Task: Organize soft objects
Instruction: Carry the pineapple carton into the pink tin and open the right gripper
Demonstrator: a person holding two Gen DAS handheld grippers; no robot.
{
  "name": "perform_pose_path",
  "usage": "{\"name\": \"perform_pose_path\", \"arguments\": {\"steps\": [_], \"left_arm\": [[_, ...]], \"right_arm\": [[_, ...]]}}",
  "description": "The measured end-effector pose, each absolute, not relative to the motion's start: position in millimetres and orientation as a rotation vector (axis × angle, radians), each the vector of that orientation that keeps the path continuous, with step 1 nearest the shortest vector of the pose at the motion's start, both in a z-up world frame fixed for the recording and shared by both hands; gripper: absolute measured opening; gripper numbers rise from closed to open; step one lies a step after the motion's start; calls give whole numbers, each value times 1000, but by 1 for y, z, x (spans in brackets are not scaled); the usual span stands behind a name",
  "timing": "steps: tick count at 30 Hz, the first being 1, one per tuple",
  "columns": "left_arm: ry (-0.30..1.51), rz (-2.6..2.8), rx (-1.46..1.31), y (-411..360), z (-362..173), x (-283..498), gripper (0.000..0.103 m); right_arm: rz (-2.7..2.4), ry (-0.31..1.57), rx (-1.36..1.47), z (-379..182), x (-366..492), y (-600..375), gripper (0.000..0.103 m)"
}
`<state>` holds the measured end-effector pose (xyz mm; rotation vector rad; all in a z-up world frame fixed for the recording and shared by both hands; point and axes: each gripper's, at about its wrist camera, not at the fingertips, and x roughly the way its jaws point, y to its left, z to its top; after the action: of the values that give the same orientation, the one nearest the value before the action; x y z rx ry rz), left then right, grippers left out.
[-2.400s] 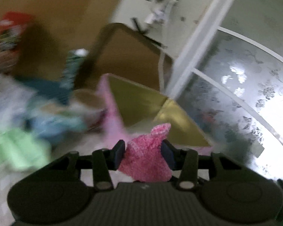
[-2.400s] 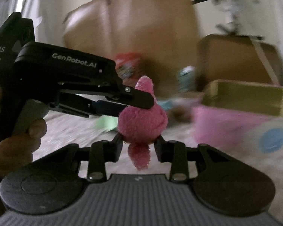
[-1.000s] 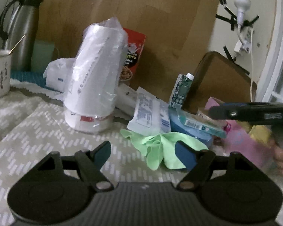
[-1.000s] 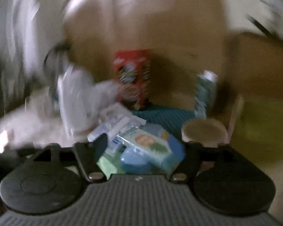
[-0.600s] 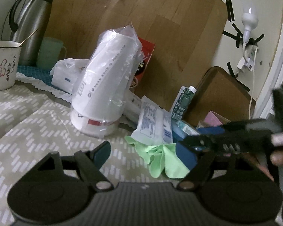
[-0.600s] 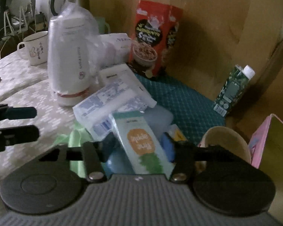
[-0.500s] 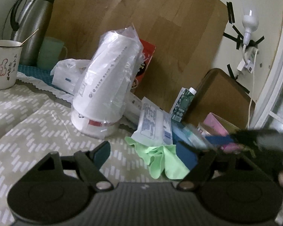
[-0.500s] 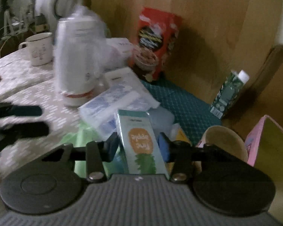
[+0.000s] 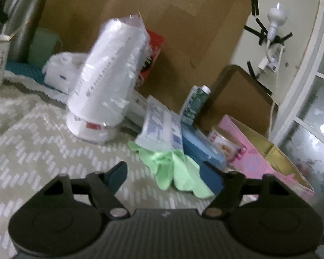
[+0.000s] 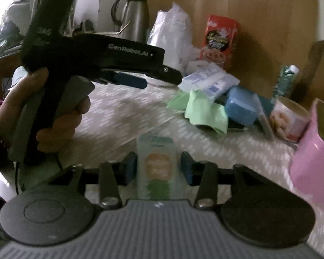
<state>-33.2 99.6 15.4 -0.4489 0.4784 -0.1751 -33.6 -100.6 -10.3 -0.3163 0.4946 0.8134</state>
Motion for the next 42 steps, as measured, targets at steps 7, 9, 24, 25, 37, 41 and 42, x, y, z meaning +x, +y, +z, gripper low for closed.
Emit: {"name": "perform_pose_path", "arguments": {"steps": [7,9,24,25,37,41,42], "left_arm": [[590,-296,-447,75,14,-59,60],[643,-291,-423,62,15,-65,60],[779,-366,-533,14,25,-45,27],[762,-391,-508,5,35,-39,27],[668,-580,-332,-121,84,87,28],[702,-555,-313,-149,71,116,31],[708,-542,-303,-154,68,121,32]], "right_arm": [[784,502,-186,-21,-59,-128,64],[783,474,-187,-24,-65,-128,53],[800,542,331,-32,-49,-177,43],[784,516,331,-29,-50,-183,43],[422,220,267,13,-6,-259,43],[327,247,256,5,16,-281,43],[306,257,251,3,20,-284,43]]}}
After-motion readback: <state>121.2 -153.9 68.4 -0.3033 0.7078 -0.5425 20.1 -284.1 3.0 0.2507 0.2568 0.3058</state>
